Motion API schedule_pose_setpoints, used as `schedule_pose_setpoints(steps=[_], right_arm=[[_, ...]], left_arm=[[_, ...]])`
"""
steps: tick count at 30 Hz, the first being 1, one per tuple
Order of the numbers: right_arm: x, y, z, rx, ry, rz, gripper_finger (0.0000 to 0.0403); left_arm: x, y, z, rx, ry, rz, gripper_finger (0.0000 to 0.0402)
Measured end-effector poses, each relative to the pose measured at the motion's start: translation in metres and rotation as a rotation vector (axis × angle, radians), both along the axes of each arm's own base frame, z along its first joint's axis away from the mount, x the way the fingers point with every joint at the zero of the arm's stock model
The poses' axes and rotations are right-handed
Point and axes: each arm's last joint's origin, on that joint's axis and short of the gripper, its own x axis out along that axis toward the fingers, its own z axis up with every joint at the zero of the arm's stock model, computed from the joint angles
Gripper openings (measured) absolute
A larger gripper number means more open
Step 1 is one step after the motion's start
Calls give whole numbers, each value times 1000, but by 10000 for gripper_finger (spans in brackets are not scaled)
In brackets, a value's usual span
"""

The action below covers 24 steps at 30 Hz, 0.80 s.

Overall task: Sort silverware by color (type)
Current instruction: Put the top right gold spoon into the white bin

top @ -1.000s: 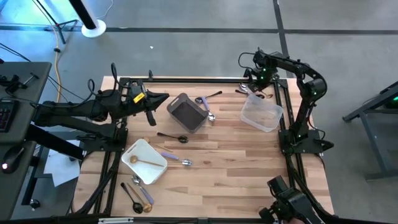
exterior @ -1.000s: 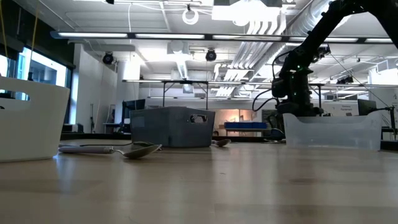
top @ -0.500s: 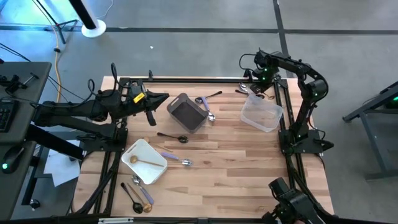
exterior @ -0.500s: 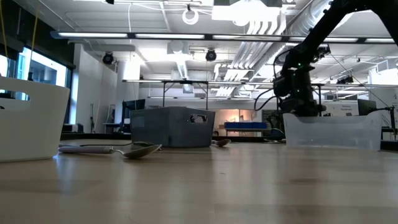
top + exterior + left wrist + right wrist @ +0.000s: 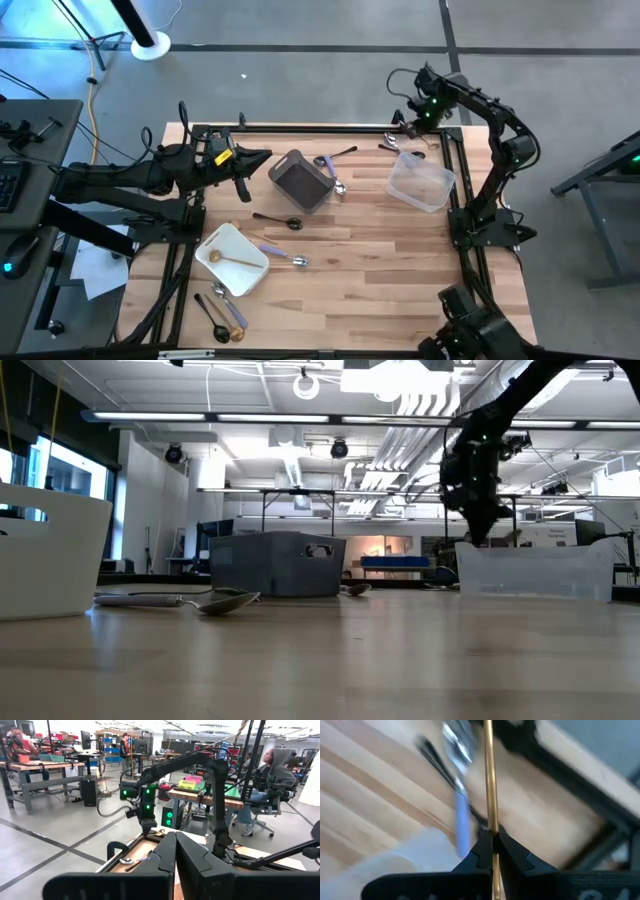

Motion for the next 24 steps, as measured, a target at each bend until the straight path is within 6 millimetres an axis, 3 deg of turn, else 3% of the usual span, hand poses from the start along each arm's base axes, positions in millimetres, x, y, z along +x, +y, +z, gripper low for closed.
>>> schedule_pose_setpoints(steps=[5, 12, 24], right_arm=[[25, 1, 27, -83, -227, 82, 1], [74, 15, 38, -137, -453, 172, 0], [166, 80, 52, -150, -714, 403, 0]], left_arm=[[0, 0, 0, 0, 0, 9, 0], [0, 0, 0, -22, -9, 8, 0], [0, -1, -5, -34, 35, -31, 0]])
